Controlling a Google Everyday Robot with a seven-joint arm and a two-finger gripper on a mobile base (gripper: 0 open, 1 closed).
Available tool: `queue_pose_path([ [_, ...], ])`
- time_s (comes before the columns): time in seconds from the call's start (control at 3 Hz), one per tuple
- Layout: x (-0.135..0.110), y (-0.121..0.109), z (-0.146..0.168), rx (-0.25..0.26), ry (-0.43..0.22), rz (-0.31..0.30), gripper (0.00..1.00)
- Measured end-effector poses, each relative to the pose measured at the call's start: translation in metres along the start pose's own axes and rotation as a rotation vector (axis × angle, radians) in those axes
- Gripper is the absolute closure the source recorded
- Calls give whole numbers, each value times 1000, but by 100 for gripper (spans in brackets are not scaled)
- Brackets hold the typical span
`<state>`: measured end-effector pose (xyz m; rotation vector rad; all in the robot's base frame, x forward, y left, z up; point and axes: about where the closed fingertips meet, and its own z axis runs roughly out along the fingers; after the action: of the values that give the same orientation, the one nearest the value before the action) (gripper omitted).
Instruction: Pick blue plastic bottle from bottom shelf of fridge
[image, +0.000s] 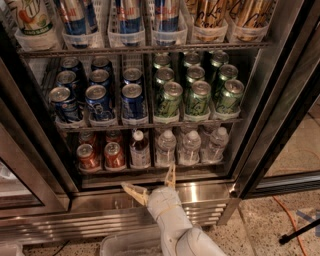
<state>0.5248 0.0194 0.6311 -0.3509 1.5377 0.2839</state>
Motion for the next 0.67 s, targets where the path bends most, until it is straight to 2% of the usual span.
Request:
queue_pose_path([
  [0.33, 12, -3, 7, -36, -5, 1, 0],
  [0.67, 22, -10, 11, -108, -4, 16, 0],
])
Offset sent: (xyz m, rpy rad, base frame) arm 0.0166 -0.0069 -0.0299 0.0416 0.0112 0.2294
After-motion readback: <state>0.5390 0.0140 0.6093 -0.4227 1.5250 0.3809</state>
